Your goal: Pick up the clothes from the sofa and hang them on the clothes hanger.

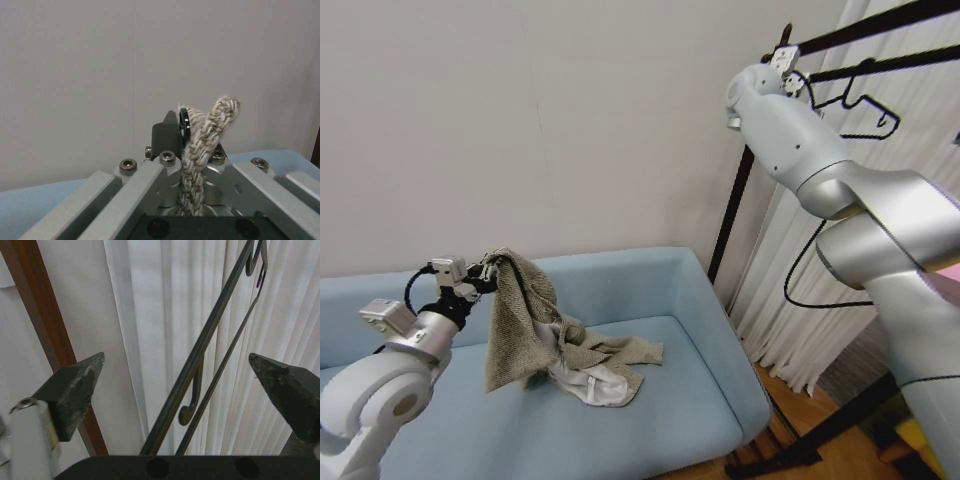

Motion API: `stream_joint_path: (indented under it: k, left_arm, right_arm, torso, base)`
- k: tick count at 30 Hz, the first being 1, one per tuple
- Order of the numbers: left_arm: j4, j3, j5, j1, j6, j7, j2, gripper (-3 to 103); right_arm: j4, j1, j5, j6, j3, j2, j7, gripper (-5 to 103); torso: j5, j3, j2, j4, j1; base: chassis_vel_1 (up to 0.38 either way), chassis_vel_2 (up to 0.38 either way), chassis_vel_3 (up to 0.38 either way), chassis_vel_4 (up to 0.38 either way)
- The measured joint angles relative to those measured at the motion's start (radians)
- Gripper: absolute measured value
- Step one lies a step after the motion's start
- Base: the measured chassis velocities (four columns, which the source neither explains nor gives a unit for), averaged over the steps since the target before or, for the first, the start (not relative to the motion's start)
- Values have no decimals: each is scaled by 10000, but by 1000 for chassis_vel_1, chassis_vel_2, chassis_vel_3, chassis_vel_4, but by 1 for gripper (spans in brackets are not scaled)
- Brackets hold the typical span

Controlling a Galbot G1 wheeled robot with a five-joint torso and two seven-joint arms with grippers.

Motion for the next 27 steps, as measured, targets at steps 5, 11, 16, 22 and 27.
stream_joint_path:
  k: [5,11,16,22,27]
  left_arm:
    - [142,12,8,-55,-31,28,-15,2]
    - [190,-21,8,-80,-58,35,6,2]
    - [173,-50,7,-57,-61,36,-12,2]
    - [139,-68,6,-39,-64,36,-30,2]
    - [93,-68,7,-26,-66,35,-46,2]
  right_arm:
    - [-20,-116,-278,83,-38,-163,-212,73]
    - [5,-117,-287,139,-43,-222,-327,51]
    - [82,-110,-100,184,-60,-303,-324,35]
    - [240,-91,123,195,-209,-478,-188,13]
    - [432,-42,349,197,-346,-594,-5,2]
  torso:
    - [2,0,0,-3,0]
    - [1,0,0,0,0]
    - [1,0,0,0,0]
    - [1,0,0,-2,0]
    - [1,0,0,-2,0]
  base:
    - [0,0,0,0]
    - [0,0,0,0]
    - [0,0,0,0]
    - [0,0,0,0]
    - [0,0,0,0]
